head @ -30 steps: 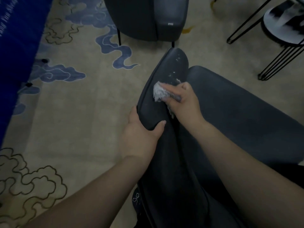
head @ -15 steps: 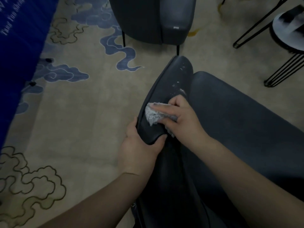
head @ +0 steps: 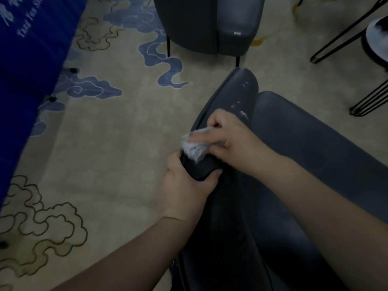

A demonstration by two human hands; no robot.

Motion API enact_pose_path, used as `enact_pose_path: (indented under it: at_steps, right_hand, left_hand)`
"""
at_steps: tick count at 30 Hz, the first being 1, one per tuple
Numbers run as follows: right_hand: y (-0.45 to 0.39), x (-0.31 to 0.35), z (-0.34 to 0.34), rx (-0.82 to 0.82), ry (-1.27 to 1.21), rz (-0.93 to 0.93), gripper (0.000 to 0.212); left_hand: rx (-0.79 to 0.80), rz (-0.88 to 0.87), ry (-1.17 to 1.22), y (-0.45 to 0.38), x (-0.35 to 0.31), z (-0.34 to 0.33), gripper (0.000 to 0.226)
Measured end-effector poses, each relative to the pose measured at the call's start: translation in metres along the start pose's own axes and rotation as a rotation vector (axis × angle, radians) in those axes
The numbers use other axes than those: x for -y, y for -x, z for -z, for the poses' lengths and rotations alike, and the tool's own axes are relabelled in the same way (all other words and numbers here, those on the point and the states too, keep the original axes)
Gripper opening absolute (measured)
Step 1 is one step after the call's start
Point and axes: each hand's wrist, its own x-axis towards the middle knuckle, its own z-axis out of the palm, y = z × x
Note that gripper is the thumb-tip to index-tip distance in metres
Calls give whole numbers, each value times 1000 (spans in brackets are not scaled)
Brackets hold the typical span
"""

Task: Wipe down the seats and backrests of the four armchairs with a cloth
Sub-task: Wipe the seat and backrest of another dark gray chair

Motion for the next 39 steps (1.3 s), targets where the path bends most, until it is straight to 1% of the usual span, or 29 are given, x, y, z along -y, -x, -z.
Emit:
enact_pose_path:
  at_steps: [3, 4, 7, 8, 12, 14, 16, 18, 20, 22, 25, 27, 29, 31, 33, 36, 39]
  right_hand:
    - [-1, -14, 5, -149, -37, -182, 42]
    - [3, -12, 2, -191, -74, -203, 43]
    - [24, -3, -19, -278, -157, -131, 46]
    - [28, -4, -22, -304, -168, -136, 48]
    - [25, -25, -17, -419, -247, -333, 53]
    - [24, -24, -20, -461, -266, -377, 51]
    - [29, -15, -27, -478, -286, -373, 49]
    - [31, -14, -28, -442, -283, -322, 48]
    - [22, -25, -20, -405, -249, -311, 47]
    - [5, -42, -10, -444, -223, -371, 45]
    - [-9, -51, -7, -543, -277, -492, 43]
    - [2, -42, -18, -553, -291, -462, 46]
    - [19, -30, -30, -545, -283, -369, 47]
    - [22, -35, -29, -529, -226, -328, 47]
    - [8, -49, -20, -546, -193, -400, 45]
    - [-17, -67, -5, -612, -316, -558, 40]
    - [-14, -61, -9, -645, -373, -589, 39]
  left_hand:
    - [2, -15, -2, 0, 0, 0, 89]
    - [-1, -19, -6, 0, 0, -1, 88]
    - [-14, -35, -36, 1, 0, -2, 83]
    - [-12, -43, -49, 0, 1, -3, 83]
    - [3, -92, -139, 0, 0, -3, 93]
    - [4, -120, -168, 1, 0, -2, 95]
    - [7, -147, -184, 2, 0, -1, 94]
    - [3, -177, -205, 2, 0, -2, 93]
    - [3, -191, -225, 1, 2, -3, 93]
    - [-11, -196, -250, 0, 2, -5, 93]
    - [-32, -190, -272, 1, 2, -6, 92]
    - [-27, -181, -291, 1, 2, -7, 92]
    - [-23, -181, -318, 1, 2, -7, 93]
    - [-23, -176, -326, 0, 2, -7, 93]
    - [-19, -165, -325, -1, 2, -8, 92]
    - [-24, -164, -291, -2, 2, -8, 91]
    - [-17, -155, -303, -1, 3, -8, 91]
